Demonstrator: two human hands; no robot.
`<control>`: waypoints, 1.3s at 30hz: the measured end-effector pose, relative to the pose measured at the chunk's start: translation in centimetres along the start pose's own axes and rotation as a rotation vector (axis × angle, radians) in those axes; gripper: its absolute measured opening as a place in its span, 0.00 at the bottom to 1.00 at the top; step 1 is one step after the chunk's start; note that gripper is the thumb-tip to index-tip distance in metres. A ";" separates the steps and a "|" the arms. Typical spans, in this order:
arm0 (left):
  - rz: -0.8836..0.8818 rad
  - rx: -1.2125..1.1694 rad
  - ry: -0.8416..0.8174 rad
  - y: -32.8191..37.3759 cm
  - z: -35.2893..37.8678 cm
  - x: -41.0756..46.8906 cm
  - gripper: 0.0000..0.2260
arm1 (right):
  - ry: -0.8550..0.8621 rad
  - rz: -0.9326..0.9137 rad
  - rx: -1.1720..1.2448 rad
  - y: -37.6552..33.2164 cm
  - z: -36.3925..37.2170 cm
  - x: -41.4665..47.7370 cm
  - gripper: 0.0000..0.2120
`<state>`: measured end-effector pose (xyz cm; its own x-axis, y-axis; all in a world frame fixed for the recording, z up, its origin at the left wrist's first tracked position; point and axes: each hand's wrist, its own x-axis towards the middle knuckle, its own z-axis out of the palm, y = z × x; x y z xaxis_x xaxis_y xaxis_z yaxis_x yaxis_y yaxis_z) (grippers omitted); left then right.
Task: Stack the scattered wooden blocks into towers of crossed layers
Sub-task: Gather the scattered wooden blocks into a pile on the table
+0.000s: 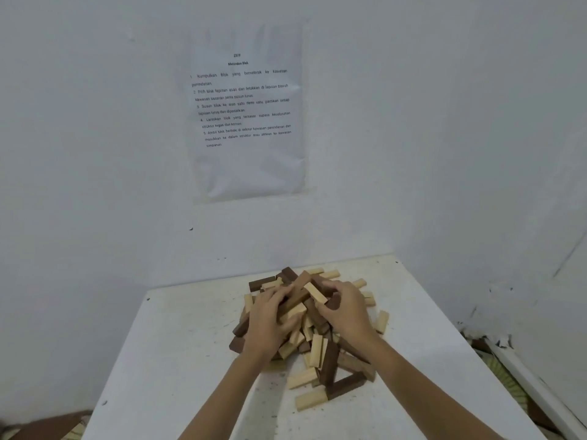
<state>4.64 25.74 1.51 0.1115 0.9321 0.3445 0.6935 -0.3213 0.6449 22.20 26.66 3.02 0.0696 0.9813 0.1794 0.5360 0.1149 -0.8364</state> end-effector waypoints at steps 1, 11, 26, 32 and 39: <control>0.007 0.015 0.018 -0.3 0.1 -0.2 0.24 | -0.001 -0.025 -0.032 0.1 0.2 -0.3 0.19; -0.256 -0.364 0.172 -1.7 -1.3 -2.5 0.24 | -0.049 -0.153 -0.319 2.1 1.8 -3.7 0.40; -0.469 -0.450 -0.036 -5.2 -1.9 -2.0 0.28 | -0.131 -0.535 -0.677 2.1 4.0 -9.3 0.41; -0.449 -0.407 -0.138 -6.6 -1.8 0.5 0.30 | -0.076 -0.718 -0.702 1.6 6.0 -10.3 0.30; -0.437 -0.323 -0.244 -7.6 -1.6 1.8 0.26 | -0.125 -0.737 -0.807 0.5 8.3 -9.7 0.25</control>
<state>-1.52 29.59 -1.69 0.0509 0.9886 -0.1420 0.4648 0.1024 0.8795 14.80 18.46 -3.43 -0.5546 0.7276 0.4038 0.8068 0.5889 0.0470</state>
